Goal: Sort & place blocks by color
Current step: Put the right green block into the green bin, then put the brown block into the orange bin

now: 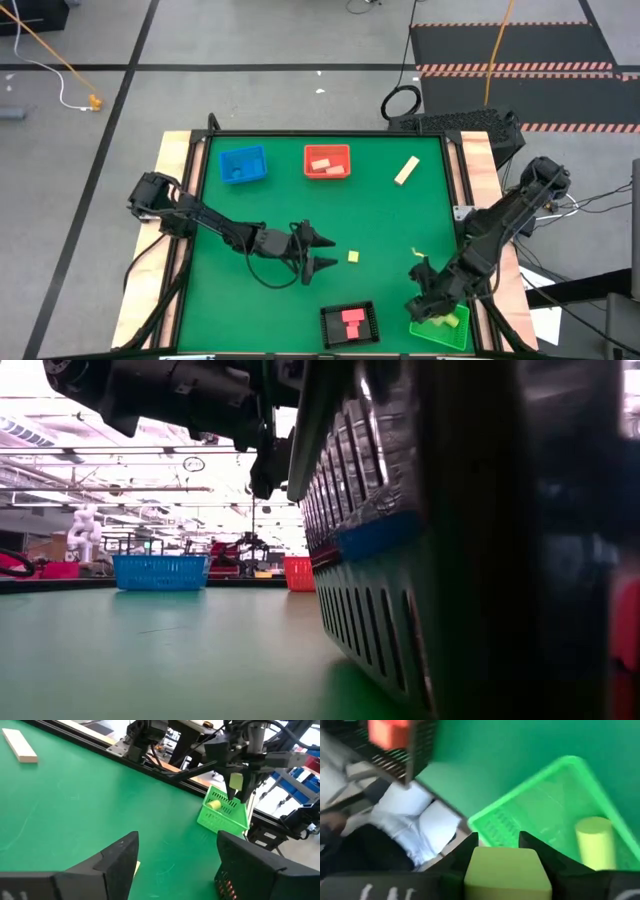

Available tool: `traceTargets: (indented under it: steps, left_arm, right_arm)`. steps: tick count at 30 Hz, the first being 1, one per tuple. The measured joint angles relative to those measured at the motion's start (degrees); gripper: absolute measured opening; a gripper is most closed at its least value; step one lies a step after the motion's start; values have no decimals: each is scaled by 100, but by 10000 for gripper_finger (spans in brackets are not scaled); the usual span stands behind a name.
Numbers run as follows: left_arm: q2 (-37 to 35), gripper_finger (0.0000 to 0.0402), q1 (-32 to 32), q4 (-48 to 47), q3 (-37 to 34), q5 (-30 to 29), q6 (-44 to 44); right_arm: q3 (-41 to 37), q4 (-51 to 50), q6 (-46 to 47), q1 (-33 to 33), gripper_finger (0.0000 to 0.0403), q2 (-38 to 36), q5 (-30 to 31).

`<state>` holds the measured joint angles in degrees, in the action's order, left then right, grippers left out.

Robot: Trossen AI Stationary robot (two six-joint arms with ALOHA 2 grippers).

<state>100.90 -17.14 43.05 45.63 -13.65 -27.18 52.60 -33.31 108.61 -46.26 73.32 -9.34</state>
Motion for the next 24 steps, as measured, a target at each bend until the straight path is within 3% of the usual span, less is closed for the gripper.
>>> traceTargets:
  steps: [9,13,20,24]
  left_arm:
    - [-2,242,4,-813,0,4,-5]
    - [-2,241,4,-1172,0,4,518]
    - [-2,241,4,-1191,0,36,1789]
    - [-2,241,2,-1191,0,160,1825]
  right_arm:
    - [0,-79,342,-190,218,0,25]
    - [0,-37,320,-186,252,0,26]
    - [0,778,155,-171,273,0,69]
    - [0,1187,-579,-151,268,-2,941]
